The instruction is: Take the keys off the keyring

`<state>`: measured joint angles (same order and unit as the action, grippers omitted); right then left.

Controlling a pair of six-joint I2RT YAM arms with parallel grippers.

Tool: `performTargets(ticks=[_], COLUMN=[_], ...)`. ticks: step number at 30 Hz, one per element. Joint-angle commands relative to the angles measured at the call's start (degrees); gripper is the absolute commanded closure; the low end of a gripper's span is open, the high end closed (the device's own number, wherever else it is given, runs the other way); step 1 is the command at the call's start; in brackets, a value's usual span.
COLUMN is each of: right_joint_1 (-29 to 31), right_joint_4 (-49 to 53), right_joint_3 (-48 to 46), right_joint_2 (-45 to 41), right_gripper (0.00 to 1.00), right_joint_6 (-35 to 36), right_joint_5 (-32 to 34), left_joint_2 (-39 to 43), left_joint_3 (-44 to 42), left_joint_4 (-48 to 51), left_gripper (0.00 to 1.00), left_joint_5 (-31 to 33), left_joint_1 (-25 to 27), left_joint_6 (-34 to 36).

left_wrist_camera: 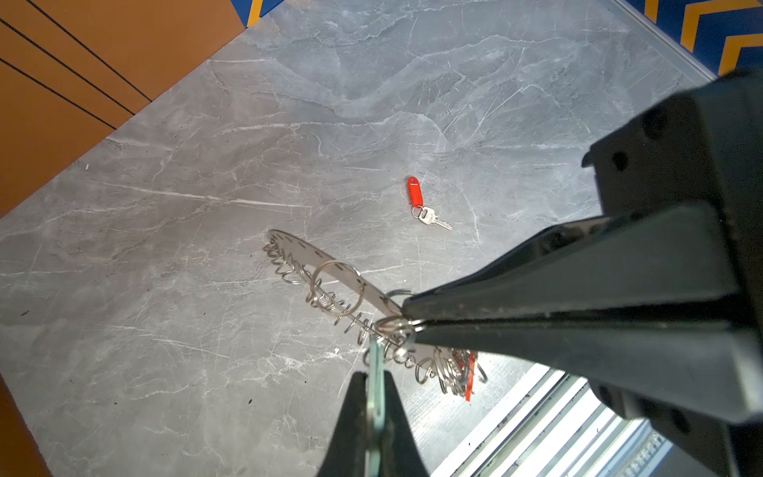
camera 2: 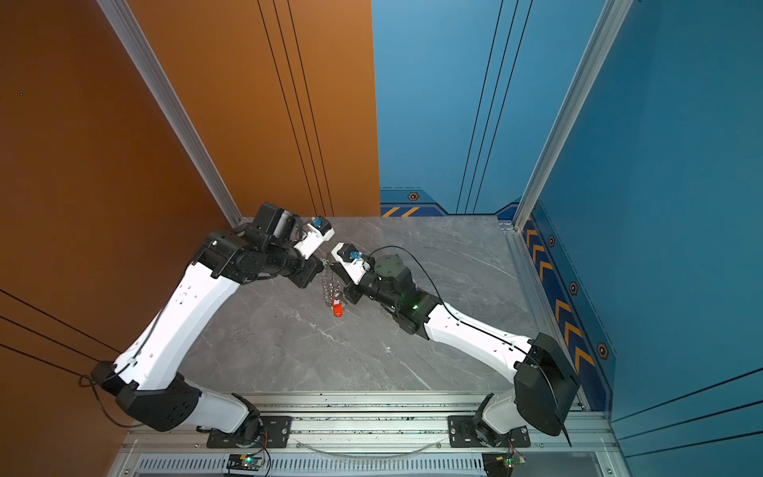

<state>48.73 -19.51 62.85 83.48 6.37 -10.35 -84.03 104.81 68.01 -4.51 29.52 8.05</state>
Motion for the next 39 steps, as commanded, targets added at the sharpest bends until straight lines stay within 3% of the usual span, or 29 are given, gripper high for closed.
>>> performTargets(ticks=[1, 9, 17, 23, 36, 39], right_joint_1=[-0.7, -0.8, 0.2, 0.8, 0.3, -0.2], right_joint_4=[-1.4, -6.8, -11.7, -13.6, -15.5, -16.4], right_joint_3=[0.4, -0.1, 2.0, 2.5, -0.7, -1.3], right_joint_2=[-1.1, -1.7, -0.6, -0.6, 1.3, 1.6], right_gripper=[1.00, 1.00, 1.00, 1.00, 1.00, 1.00], right_joint_6=[0.8, -0.5, -3.0, -3.9, -2.6, -3.4], right_joint_5=[0.0, 0.1, -2.1, -2.2, -1.8, -1.4], left_joint_2=[0.3, -0.4, -1.9, -3.2, -4.3, -3.6], left_joint_3=[1.0, -0.3, -2.3, -2.4, 3.7, 4.0], left_joint_4=[-0.4, 0.8, 1.5, 3.6, 4.1, 4.1], left_gripper=[1.00, 1.00, 1.00, 1.00, 1.00, 1.00], left_joint_5=[4.5, 5.8, 1.0, 1.6, -12.4, -11.9], left_joint_1=[-3.4, -6.2, -6.7, -7.4, -7.6, -7.6], left_joint_6=[-1.0, -3.4, -4.6, -4.7, -8.8, -8.4])
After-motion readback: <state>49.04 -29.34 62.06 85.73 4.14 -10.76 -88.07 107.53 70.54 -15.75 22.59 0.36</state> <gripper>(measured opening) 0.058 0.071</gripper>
